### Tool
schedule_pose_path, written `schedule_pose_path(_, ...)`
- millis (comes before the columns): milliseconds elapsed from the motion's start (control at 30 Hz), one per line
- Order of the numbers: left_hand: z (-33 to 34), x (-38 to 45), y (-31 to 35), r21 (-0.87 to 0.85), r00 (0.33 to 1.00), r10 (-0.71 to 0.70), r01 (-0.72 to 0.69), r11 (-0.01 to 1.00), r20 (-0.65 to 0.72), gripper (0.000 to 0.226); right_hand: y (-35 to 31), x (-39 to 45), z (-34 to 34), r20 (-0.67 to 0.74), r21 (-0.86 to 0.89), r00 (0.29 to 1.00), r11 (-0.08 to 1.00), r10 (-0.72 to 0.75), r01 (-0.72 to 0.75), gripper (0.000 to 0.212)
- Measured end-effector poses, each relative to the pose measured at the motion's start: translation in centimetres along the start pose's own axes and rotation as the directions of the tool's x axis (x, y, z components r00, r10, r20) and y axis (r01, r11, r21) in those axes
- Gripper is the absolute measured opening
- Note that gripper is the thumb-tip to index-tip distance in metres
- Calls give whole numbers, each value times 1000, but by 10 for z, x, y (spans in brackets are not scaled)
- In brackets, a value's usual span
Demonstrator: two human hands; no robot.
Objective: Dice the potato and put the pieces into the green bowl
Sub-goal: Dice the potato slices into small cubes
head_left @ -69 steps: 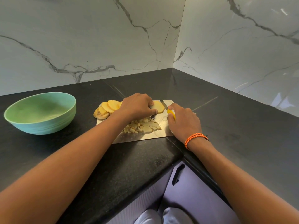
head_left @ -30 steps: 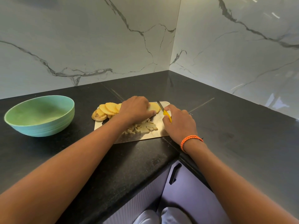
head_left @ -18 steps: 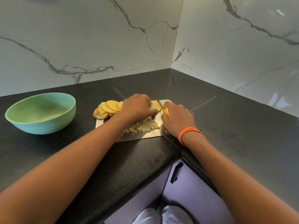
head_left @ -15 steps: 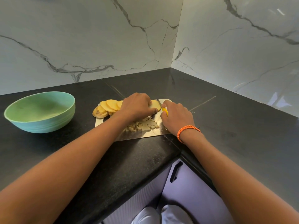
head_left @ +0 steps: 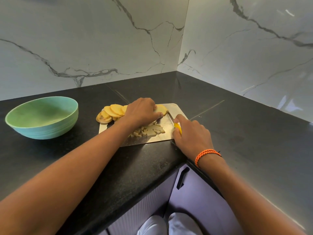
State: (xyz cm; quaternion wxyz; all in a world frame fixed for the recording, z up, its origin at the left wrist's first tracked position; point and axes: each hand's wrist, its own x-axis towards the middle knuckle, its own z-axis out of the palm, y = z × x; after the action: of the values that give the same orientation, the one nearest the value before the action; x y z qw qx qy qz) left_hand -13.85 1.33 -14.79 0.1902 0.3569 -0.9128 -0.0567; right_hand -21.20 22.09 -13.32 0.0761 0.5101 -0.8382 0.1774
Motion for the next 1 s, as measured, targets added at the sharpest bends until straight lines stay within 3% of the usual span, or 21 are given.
schedule_pose_path(300,-2,4,-6,-30,1000,10,-9,1000,14,47,-9,22,6,-114,148,991,988,71,-54,34)
schedule_pose_path(1000,-2,0,-2,-19,1000,4,-4,1000,-28,54,-20,40,10,3,59,999,997,42,-42,26)
